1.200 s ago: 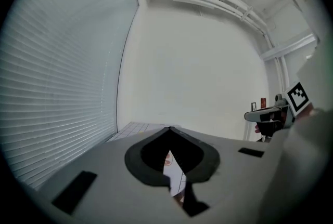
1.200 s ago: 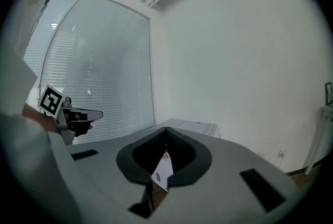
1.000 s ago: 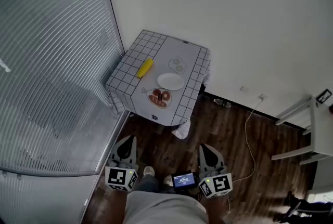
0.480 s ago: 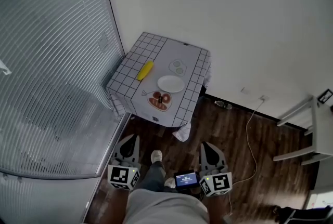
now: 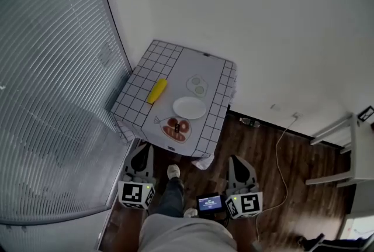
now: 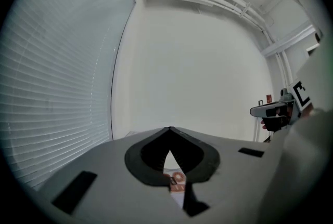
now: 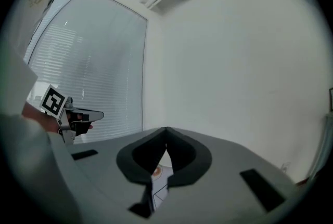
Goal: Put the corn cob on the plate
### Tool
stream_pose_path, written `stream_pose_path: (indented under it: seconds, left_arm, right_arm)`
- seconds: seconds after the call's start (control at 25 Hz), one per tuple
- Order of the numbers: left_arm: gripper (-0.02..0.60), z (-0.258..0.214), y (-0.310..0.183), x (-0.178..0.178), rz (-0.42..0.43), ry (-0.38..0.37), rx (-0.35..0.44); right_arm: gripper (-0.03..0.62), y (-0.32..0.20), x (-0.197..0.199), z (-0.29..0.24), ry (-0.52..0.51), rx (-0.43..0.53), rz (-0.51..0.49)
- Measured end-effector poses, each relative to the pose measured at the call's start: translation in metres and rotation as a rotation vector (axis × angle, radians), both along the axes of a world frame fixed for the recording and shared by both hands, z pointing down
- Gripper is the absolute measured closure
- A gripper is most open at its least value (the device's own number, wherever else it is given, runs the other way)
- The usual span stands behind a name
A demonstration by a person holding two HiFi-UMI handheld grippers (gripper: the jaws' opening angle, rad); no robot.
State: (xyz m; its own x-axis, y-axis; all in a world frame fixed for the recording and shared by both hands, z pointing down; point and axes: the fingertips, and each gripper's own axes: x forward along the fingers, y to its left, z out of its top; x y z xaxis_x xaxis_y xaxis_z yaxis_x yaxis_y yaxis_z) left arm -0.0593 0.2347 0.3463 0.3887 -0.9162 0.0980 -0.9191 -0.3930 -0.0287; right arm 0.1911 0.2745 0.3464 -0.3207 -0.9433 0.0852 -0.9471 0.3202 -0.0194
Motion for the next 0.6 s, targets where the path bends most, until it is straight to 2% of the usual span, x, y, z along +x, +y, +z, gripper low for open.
stream_pose_path:
  seconds: [0.2,0.6]
  left_arm:
    - [0.575,0.004,-0.07,-0.009,0.016,-0.009,0.001]
    - [0.575,0.016,-0.193,-0.027,0.05,0.009,-0.052]
  right_arm:
    - [0.588,-0.071,-0.011,0.007,0.01,-0.012,-0.01]
    - [0.588,-0.183,-0.025,0.011,0.022,-0.055,0.04]
